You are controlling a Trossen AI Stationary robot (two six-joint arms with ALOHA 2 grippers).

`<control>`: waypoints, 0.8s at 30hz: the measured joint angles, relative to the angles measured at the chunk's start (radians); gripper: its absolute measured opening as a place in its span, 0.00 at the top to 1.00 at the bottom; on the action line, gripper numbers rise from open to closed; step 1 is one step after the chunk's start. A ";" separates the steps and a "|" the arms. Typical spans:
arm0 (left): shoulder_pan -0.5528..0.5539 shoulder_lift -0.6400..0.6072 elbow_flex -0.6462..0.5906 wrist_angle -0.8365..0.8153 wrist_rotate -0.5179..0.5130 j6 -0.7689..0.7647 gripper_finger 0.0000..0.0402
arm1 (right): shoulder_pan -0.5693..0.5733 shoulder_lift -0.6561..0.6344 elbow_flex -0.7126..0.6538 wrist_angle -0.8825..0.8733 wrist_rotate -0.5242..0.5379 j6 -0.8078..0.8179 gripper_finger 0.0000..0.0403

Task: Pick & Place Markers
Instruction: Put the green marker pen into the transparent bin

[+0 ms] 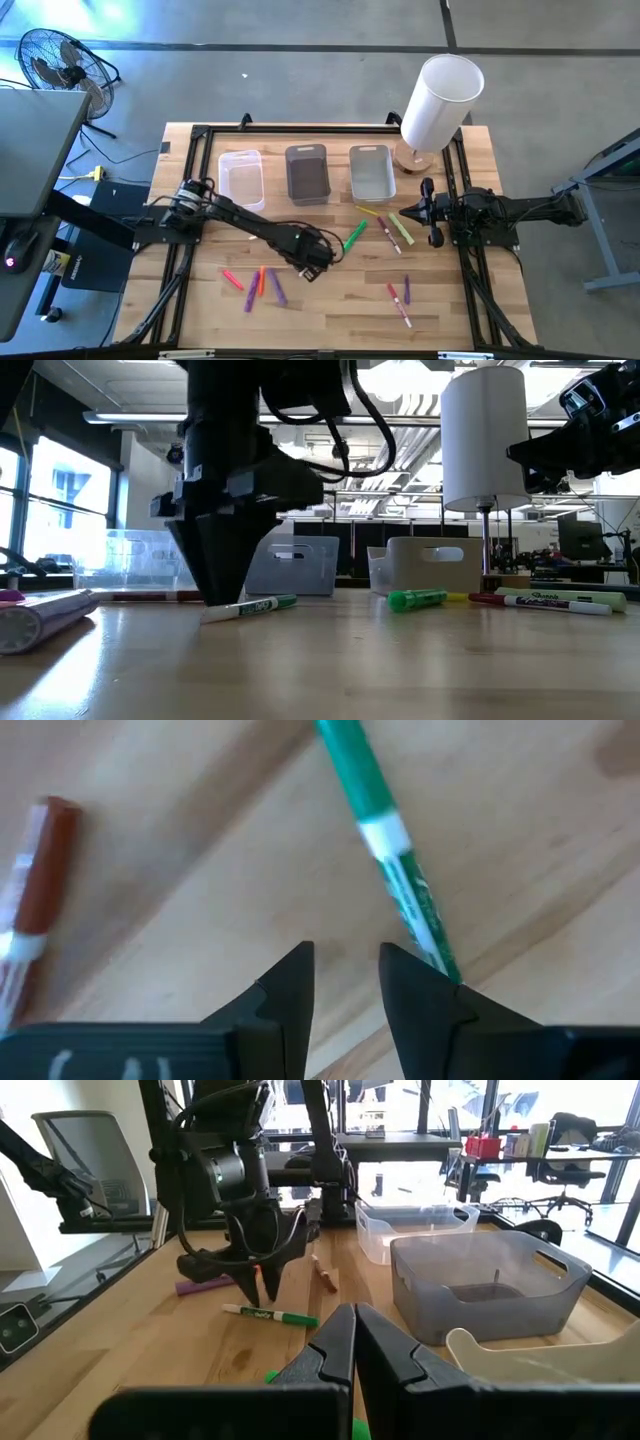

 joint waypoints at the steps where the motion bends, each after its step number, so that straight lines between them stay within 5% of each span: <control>1: 0.002 -0.002 0.018 -0.010 -0.007 0.000 0.72 | 0.000 0.000 0.000 0.000 0.000 0.000 1.00; 9: 0.007 -0.008 0.157 -0.263 -0.103 0.136 0.72 | 0.000 -0.001 0.000 0.000 0.000 0.000 1.00; 13: 0.020 -0.007 0.159 -0.258 -0.043 0.223 0.72 | 0.000 -0.001 0.000 0.000 0.000 0.000 1.00; 24: 0.024 -0.013 0.159 -0.116 0.054 -0.010 0.72 | 0.000 -0.001 0.000 0.000 0.000 0.000 1.00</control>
